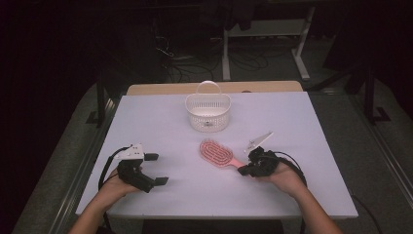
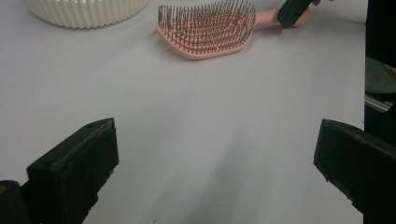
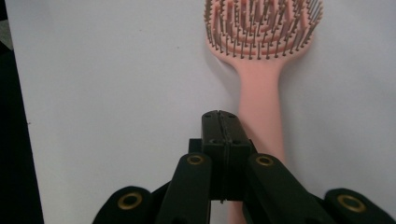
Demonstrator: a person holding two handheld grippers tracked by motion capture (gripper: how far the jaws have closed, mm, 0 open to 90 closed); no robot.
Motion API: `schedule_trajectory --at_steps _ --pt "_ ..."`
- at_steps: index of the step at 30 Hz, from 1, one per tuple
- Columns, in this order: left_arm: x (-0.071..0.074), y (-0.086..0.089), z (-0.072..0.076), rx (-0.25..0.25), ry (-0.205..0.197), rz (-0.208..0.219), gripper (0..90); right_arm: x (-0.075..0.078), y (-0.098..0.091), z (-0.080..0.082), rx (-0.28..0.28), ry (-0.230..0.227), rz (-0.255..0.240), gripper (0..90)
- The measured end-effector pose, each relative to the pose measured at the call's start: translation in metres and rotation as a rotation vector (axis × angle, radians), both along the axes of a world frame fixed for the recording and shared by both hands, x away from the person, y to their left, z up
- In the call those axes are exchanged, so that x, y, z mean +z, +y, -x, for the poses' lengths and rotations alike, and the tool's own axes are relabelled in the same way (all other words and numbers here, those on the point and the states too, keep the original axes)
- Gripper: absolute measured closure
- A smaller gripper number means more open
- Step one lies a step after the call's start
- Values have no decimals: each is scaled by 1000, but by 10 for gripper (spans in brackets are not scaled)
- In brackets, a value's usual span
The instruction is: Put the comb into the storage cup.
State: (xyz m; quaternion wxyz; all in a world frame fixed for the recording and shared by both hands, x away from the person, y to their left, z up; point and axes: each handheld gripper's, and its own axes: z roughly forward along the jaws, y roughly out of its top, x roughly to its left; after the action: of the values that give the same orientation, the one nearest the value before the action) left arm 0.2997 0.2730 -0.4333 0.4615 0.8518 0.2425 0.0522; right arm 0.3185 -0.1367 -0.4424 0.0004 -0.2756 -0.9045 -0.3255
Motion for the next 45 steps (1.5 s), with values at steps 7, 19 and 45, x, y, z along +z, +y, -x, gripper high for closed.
schedule_trajectory --at_steps 7,19,45 --pt "0 0 0 -1 1 -1 0 0 -9 -5 -29 -6 -2 891" --pt "0 0 0 0 -1 -1 0 -1 -19 -10 -62 -13 -5 891" --pt "0 -1 1 -5 2 -1 0 19 -32 -1 -123 -70 -135 632"
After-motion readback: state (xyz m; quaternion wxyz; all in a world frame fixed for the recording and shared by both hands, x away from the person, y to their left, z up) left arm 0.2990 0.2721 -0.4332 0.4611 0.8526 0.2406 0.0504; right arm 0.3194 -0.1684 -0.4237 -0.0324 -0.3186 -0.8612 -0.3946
